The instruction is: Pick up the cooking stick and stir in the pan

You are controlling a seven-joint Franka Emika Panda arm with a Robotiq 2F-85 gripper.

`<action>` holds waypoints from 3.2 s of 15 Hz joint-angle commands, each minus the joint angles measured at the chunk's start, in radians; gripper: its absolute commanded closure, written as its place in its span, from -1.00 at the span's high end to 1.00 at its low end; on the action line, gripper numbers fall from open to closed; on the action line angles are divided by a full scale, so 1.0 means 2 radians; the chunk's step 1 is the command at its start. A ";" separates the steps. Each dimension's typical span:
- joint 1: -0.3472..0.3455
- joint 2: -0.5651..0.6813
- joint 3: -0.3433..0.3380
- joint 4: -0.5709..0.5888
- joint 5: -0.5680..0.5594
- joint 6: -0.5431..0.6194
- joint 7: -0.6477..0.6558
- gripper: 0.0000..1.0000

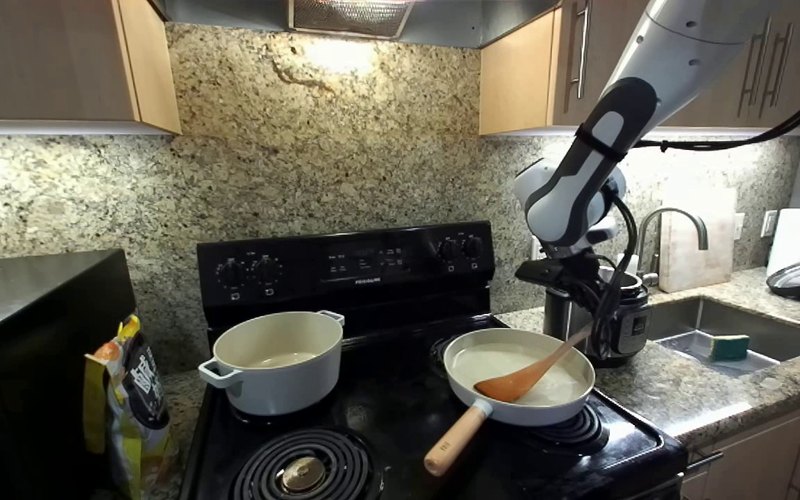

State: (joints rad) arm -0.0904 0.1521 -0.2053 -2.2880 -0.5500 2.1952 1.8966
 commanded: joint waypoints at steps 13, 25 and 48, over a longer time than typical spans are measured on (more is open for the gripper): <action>-0.053 -0.031 -0.033 0.023 0.026 -0.012 -0.007 -0.80; -0.007 0.020 0.007 0.111 0.025 -0.075 0.008 -0.80; -0.026 0.004 -0.027 0.012 0.025 -0.029 -0.021 -0.80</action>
State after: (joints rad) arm -0.1063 0.2133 -0.2415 -2.2287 -0.5143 2.0941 1.8938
